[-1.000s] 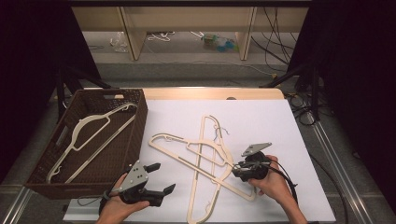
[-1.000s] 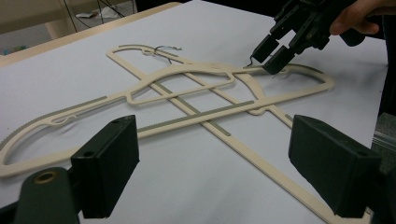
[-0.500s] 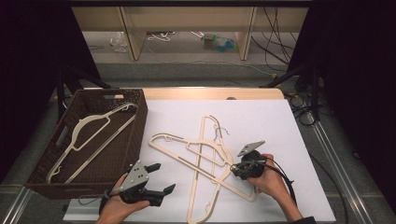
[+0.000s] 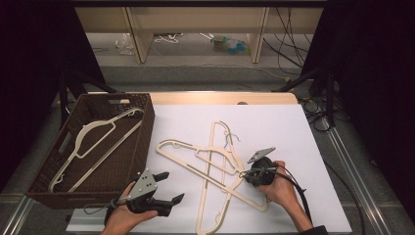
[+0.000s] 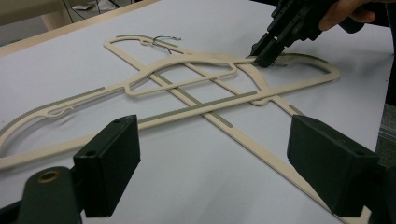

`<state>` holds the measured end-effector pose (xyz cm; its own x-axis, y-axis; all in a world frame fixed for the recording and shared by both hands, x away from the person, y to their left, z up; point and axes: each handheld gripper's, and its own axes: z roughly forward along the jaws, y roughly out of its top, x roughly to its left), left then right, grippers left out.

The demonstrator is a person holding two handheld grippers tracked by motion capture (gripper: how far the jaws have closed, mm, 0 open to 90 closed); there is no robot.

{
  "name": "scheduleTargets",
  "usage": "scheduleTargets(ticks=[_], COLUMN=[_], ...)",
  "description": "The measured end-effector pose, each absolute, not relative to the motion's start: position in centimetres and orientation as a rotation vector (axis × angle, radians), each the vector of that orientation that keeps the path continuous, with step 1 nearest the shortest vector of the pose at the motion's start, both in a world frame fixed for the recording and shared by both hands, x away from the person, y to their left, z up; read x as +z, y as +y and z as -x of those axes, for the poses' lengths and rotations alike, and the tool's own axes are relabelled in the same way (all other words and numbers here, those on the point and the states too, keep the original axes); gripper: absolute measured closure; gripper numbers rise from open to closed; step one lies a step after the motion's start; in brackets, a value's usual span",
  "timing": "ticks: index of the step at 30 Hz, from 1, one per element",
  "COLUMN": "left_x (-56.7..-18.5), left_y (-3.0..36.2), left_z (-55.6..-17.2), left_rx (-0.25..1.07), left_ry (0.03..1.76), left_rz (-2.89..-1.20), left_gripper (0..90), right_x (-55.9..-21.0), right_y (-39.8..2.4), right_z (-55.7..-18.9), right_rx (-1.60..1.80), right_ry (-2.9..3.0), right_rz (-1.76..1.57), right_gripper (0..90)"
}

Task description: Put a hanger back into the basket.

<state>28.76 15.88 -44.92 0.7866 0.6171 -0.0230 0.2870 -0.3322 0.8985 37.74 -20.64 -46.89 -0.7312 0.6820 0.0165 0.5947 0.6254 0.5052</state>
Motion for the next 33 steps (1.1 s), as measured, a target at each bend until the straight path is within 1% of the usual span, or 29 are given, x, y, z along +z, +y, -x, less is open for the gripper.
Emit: scheduleTargets(ticks=[1, 3, 4, 9, 11, 18, 21, 25, 28, 33], left_x=[-45.0, -45.0, -45.0, -45.1, -45.1, -45.5, -45.3, -45.0, -45.0, -45.4], left_y=[15.9, 15.8, 15.8, 15.3, 15.1, 13.5, 12.4, 10.9, 9.7, 8.1], left_z=[-28.9, -28.8, -29.0, -28.9, -29.3, -31.0, -32.4, -34.3, -35.9, -38.2], left_rx=[0.395, 0.394, 0.408, 0.382, 0.401, 0.380, 0.385, 0.364, 0.364, 0.332], left_ry=[0.666, 0.691, 0.661, 0.680, 0.660, 0.696, 0.679, 0.744, 0.751, 0.732], left_rz=[-1.934, -1.933, -1.951, -1.946, -1.962, -1.975, -1.983, -1.977, -2.002, -2.108], left_gripper=[17.5, 17.6, 17.6, 17.7, 17.7, 18.2, 19.1, 20.1, 21.2, 22.2], right_x=[-46.9, -46.8, -46.7, -45.1, -44.7, -43.3, -42.6, -42.0, -42.0, -41.9], right_y=[-20.6, -20.6, -20.6, -21.1, -21.5, -21.6, -21.5, -21.3, -21.3, -21.3], right_z=[-37.8, -37.7, -37.7, -36.9, -36.6, -35.1, -34.5, -33.9, -33.5, -33.2], right_rx=[0.734, 0.729, 0.728, 0.728, 0.708, 0.663, 0.680, 0.672, 0.674, 0.673], right_ry=[2.669, 2.668, 2.673, 2.654, 2.661, 2.672, 2.659, 2.668, 2.680, 2.692], right_rz=[-1.057, -1.048, -1.033, -0.946, -0.903, -0.800, -0.782, -0.759, -0.740, -0.742], right_gripper=[79.2, 79.7, 79.7, 79.8, 79.9, 79.8, 79.9, 79.9, 80.0, 80.0])
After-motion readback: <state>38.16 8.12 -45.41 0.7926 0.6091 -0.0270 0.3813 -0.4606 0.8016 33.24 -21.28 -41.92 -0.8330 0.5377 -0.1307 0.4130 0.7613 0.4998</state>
